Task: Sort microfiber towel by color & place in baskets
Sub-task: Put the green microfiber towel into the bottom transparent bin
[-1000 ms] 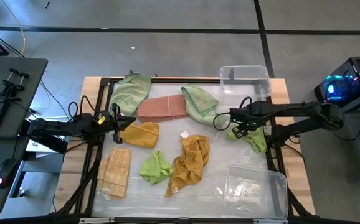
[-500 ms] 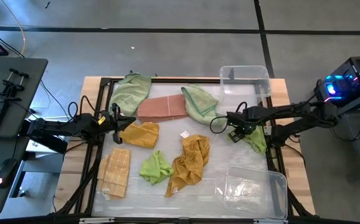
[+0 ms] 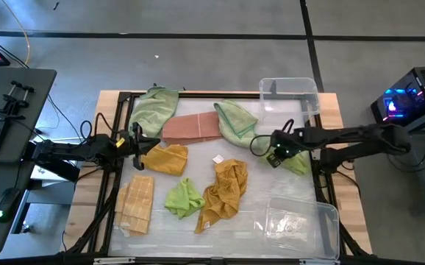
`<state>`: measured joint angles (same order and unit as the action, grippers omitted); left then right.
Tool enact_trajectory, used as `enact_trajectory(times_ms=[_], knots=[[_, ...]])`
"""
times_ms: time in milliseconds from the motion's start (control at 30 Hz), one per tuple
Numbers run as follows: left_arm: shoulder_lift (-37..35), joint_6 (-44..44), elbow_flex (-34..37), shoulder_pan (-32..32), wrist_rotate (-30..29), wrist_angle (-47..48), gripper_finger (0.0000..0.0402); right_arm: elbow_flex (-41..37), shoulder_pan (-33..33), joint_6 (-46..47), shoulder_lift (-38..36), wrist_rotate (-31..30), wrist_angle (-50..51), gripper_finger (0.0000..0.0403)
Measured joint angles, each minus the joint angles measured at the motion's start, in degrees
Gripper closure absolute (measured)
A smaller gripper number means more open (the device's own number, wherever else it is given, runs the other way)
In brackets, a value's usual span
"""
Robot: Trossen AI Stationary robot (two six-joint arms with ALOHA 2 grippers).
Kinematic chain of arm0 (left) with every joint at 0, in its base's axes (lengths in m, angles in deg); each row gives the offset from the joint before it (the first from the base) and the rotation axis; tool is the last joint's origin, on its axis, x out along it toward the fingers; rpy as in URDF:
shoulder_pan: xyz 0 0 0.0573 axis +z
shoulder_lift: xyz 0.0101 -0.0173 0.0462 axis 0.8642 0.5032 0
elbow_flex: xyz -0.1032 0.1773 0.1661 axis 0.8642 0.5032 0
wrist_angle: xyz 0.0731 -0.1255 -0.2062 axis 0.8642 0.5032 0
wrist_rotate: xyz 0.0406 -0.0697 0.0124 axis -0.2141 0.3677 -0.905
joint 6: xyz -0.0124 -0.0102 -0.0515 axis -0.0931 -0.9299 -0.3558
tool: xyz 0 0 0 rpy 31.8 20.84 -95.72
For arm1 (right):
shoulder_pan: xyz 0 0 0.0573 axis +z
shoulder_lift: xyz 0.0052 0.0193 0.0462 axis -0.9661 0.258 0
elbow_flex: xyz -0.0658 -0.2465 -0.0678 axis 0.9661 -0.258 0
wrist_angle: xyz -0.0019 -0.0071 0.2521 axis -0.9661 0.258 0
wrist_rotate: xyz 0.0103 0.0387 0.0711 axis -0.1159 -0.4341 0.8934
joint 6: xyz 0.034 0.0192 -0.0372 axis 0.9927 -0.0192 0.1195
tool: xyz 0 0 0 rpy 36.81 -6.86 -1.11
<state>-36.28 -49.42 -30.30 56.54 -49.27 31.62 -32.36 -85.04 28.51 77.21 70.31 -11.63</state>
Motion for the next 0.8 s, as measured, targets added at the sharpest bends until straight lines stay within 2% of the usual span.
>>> enact_trajectory(times_ms=[167, 333, 633, 800], knots=[[0.0, -3.6, 0.0, 0.0, 0.0, -0.1, 0.0402, 1.1, 4.6, 0.1, -8.2, 0.9, -4.3, 0.0397], [0.0, -5.2, 0.0, 0.0, 0.0, -1.3, 0.0402, 10.0, 12.5, -0.1, -11.4, -0.7, -3.2, 0.0398], [0.0, -7.4, 0.0, 0.0, 0.4, -3.4, 0.0402, 40.4, 28.0, 12.0, -5.9, -11.9, 5.0, 0.04], [0.0, -10.2, 0.0, 0.0, 0.4, -3.5, 0.0401, 55.6, 36.5, 19.3, -0.4, -13.3, 9.1, 0.04]])
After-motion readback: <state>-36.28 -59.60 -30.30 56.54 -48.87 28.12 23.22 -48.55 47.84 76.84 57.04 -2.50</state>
